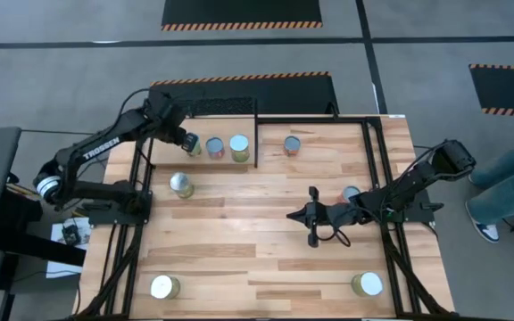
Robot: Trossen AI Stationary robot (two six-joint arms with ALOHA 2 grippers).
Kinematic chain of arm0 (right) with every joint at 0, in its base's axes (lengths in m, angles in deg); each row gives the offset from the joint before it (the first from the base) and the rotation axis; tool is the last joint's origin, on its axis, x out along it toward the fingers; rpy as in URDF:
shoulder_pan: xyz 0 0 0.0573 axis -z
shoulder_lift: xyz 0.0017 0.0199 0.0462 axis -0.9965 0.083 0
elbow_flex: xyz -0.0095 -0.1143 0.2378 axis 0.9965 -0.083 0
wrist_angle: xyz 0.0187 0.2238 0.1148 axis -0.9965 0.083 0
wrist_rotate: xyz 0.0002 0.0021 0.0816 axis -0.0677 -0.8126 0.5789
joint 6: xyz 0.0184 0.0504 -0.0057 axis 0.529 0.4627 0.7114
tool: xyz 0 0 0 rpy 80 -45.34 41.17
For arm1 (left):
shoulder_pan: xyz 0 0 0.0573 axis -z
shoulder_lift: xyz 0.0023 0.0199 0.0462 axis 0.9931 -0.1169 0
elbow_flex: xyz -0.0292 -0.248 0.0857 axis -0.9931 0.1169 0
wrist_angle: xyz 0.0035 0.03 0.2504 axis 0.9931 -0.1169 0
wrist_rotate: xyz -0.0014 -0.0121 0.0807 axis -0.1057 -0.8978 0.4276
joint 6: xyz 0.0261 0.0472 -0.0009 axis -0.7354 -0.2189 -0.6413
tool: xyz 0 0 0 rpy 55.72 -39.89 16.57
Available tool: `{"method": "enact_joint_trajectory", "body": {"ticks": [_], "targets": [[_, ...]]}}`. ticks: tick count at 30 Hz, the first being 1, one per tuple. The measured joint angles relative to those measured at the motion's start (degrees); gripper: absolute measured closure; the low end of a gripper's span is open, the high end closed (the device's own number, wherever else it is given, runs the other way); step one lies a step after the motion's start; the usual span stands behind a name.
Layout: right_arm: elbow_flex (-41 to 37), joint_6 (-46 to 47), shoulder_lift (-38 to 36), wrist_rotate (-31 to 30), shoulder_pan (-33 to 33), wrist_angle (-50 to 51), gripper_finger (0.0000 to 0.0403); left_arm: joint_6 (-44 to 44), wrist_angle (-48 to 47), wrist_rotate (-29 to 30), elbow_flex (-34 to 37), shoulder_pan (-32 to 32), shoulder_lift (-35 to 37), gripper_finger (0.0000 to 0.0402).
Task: Pick and place cans onto a shelf
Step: Put the canned spaghetti sauce on the shelf
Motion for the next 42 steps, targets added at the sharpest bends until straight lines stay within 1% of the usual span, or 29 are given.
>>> {"method": "enact_joint_trajectory", "body": {"ticks": [4, 9, 15, 23, 27, 33, 39, 42], "targets": [[0.0, 0.0, 0.0, 0.0, -0.1, 0.0, 0.0392, -0.4, 0.3, -0.4, 0.0, -1.4, -1.8, 0.0400], [0.0, 0.0, 0.0, 0.0, -0.1, 0.0, 0.0398, -0.8, 0.3, -1.4, 0.0, -1.6, -2.8, 0.0400], [0.0, 0.0, 0.0, 0.0, -0.1, 0.0, 0.0390, -1.0, 0.6, -1.9, 0.0, -1.6, -2.8, 0.0400], [0.0, 0.1, 0.0, 0.0, -0.1, 0.0, 0.0397, -0.5, 1.4, -3.6, 0.0, -1.6, -2.8, 0.0400], [0.0, 0.5, 0.0, 0.0, -0.1, 0.0, 0.0390, -0.5, 0.8, -3.5, 0.0, -1.6, -2.8, 0.0400], [0.0, 0.5, 0.0, 0.0, -0.1, 0.0, 0.0398, -0.5, 0.8, -2.0, 0.0, -1.6, -2.8, 0.0400], [0.0, 0.6, 0.0, 0.0, -0.1, 0.0, 0.0390, -1.1, 0.6, -1.4, 0.0, -1.6, -2.8, 0.0399], [0.0, 0.6, 0.0, 0.0, -0.1, 0.0, 0.0392, -1.3, 0.7, -0.4, 0.0, -1.6, -2.8, 0.0392]]}}
